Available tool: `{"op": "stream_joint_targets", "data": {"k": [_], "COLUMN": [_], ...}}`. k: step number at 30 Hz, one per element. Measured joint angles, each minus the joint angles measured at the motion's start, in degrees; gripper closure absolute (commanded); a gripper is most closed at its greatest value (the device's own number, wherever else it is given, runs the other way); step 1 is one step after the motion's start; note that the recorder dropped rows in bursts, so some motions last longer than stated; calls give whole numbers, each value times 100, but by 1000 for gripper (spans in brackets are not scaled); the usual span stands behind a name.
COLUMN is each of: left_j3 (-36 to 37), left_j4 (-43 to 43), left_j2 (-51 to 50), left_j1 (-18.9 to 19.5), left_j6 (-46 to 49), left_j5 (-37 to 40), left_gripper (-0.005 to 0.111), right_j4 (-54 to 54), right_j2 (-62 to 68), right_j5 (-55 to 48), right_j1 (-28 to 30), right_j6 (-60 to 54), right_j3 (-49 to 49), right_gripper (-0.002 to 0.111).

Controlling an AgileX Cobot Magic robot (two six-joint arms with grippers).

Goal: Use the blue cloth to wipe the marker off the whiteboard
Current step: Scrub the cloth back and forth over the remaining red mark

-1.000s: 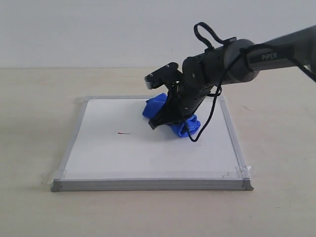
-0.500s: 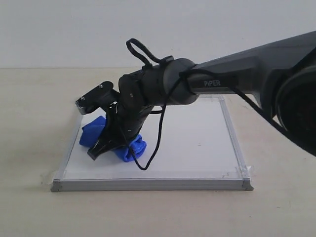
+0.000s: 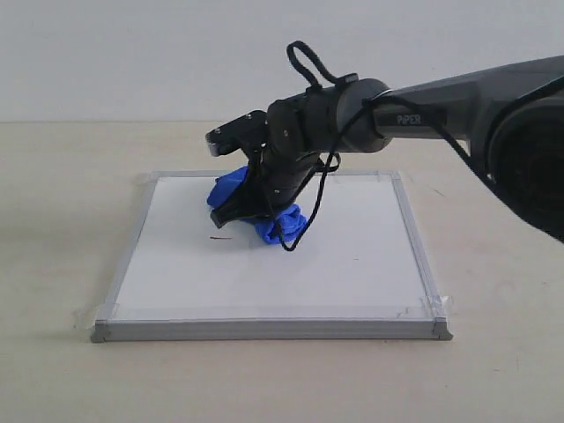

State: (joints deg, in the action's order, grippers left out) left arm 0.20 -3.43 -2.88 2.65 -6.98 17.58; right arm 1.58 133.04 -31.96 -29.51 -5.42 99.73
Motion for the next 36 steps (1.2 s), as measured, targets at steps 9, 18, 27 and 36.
{"op": "stream_joint_targets", "data": {"k": [9,18,27,36], "left_j3": [0,0,0,0], "left_j4": [0,0,0,0], "left_j2": [0,0,0,0], "left_j1": [0,0,0,0], "left_j6": [0,0,0,0], "left_j5": [0,0,-10,-10], "left_gripper": [102,102,102,102], "right_j4": [-77,-1024,-1556,1250], "right_j2": [266,393,453,443], "right_j5": [-364,-721,-1003,-1040], "right_j1": [-970,-721,-255,-799], "right_j6": [-507,416,703,-1768], "right_j3": [591,958,982,1037], "right_gripper": [108,108,108,108]}}
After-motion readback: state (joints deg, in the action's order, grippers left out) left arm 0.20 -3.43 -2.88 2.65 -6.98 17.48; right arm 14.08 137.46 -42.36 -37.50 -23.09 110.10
